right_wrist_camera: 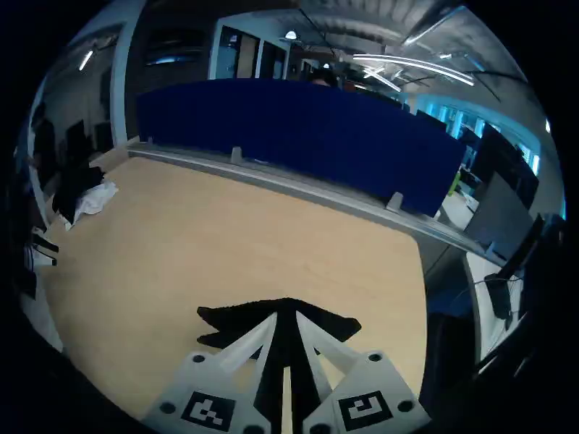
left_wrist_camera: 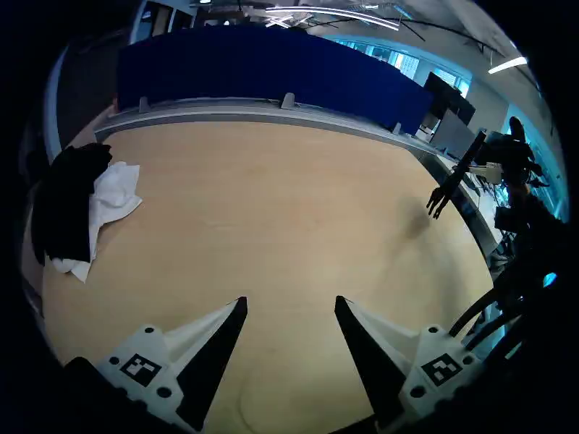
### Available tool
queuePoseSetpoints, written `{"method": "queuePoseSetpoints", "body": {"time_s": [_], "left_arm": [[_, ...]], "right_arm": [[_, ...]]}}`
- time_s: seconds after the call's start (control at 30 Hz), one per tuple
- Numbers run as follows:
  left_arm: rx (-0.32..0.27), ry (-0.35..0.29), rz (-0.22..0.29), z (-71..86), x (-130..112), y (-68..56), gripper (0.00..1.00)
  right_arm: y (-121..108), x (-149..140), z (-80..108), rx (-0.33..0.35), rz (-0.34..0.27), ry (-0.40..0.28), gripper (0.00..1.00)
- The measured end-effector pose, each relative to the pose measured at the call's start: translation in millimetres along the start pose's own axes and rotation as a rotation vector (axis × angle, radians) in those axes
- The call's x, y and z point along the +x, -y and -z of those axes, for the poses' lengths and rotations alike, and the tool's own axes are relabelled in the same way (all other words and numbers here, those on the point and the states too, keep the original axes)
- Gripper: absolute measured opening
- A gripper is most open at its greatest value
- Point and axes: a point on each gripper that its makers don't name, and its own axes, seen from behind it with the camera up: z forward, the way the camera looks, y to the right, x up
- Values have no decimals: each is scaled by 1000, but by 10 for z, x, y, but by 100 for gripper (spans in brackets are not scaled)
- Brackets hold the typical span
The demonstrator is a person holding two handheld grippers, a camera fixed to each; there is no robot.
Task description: Fold towel
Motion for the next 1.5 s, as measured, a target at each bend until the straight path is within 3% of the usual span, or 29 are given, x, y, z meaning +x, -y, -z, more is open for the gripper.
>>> {"method": "queuePoseSetpoints", "body": {"time_s": [1.0, 1.27, 1.5], "left_arm": [[15, 6, 7, -30, -27, -12, 90], [18, 7, 6, -33, -20, -28, 90], [16, 9, 0, -52, -18, -56, 90]], "right_arm": [[-203, 118, -403, -8, -9, 11, 3], [-173, -157, -387, 4, -33, 42, 3], [-183, -624, -275, 5, -69, 95, 3]]}}
